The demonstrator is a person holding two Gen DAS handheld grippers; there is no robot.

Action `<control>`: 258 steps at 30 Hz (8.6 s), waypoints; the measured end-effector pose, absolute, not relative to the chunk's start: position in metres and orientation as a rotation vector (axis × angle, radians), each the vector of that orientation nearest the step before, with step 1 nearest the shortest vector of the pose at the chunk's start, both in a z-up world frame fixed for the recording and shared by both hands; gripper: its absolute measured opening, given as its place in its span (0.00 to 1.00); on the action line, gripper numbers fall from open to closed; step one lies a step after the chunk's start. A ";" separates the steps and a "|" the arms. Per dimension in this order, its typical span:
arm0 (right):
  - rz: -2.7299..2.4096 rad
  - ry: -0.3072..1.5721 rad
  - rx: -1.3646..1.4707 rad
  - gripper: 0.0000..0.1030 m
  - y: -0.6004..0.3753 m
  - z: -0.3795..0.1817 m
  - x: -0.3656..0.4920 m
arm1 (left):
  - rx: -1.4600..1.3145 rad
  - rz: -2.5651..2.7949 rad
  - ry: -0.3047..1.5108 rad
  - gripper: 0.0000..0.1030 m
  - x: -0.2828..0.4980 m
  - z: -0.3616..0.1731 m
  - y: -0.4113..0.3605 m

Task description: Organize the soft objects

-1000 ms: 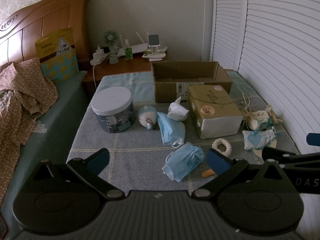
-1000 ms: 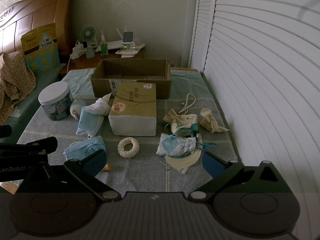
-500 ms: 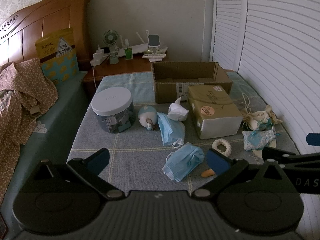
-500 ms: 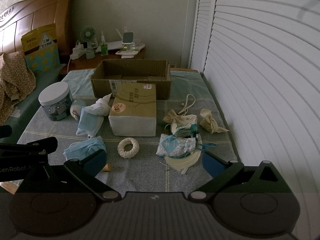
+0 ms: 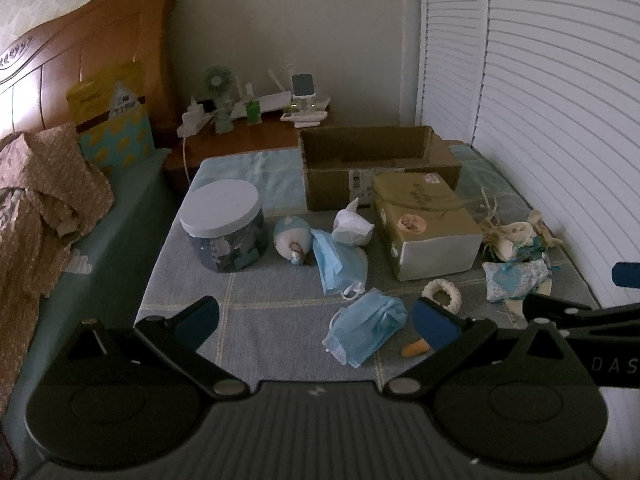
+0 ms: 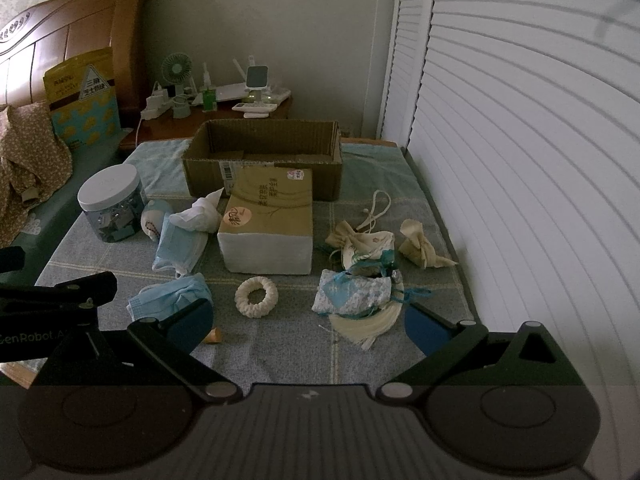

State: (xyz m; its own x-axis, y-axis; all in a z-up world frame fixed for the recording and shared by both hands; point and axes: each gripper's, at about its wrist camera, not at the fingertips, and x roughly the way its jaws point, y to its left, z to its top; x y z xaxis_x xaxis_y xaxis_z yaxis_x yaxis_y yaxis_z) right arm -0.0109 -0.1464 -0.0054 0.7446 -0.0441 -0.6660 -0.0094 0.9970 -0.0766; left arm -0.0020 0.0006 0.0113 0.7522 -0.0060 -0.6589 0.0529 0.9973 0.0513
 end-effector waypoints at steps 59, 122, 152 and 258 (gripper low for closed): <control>0.200 0.769 -0.209 1.00 -0.128 -0.071 0.026 | 0.140 -0.342 0.895 1.00 0.044 -0.101 0.030; 0.229 0.843 -0.280 0.28 -0.127 -0.088 0.028 | 0.212 -0.561 0.810 0.34 0.072 -0.080 -0.001; 0.232 0.674 -0.235 0.28 -0.135 -0.029 0.064 | 0.143 -0.416 0.638 0.34 0.204 0.016 -0.013; -0.046 0.716 -0.158 1.00 -0.192 -0.064 0.061 | 0.130 -0.349 0.669 0.98 0.059 -0.040 0.011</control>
State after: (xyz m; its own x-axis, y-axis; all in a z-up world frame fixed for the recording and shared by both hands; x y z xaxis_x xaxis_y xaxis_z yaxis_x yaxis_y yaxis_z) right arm 0.0607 -0.1918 -0.0644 0.7538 -0.0962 -0.6500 -0.0117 0.9871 -0.1596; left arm 0.0592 0.0108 -0.0404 0.7291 -0.2747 -0.6268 0.3575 0.9339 0.0065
